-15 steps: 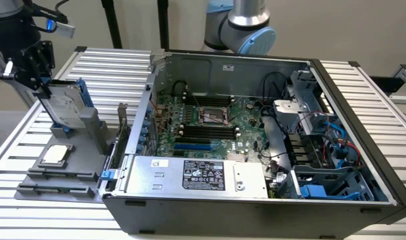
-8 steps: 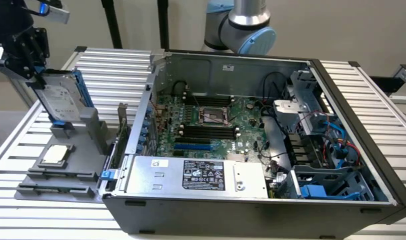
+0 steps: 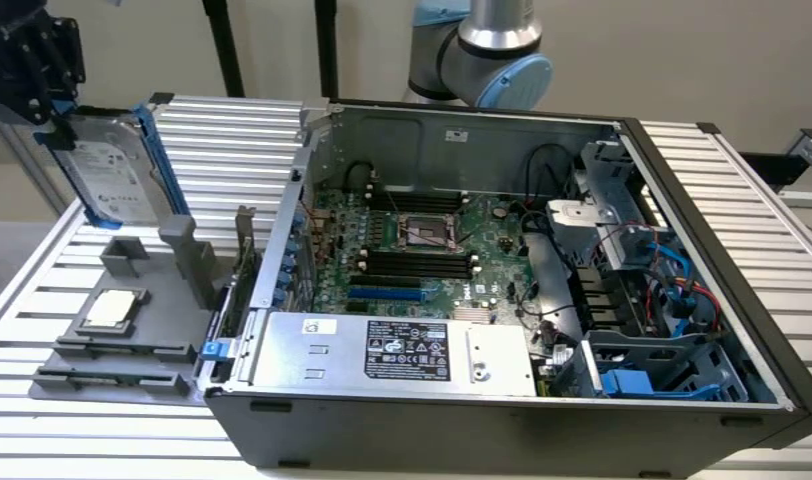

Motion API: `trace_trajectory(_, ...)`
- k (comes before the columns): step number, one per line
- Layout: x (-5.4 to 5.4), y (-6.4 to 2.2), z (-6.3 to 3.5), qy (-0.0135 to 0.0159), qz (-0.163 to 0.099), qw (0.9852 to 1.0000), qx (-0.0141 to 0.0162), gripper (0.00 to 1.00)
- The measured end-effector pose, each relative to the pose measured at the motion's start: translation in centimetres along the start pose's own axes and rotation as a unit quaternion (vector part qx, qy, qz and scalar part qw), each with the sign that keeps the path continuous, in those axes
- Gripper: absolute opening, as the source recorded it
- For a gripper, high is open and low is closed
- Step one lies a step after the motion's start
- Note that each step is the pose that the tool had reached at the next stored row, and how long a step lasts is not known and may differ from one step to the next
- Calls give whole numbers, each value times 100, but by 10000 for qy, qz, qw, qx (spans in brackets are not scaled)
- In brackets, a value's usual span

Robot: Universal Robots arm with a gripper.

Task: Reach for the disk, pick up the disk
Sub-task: 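Pick up the disk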

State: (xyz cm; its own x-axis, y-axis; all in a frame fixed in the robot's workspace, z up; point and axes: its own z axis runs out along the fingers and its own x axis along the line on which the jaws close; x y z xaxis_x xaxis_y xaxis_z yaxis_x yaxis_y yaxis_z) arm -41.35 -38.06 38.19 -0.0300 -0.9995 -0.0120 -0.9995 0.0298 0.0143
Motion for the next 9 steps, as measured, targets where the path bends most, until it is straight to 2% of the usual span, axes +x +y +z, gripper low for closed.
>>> trace_trajectory(5,-2,-95,-231,0,-1,10000,-4,33)
trace_trajectory(9,3,-222,-414,-5,-3,10000,-12,33)
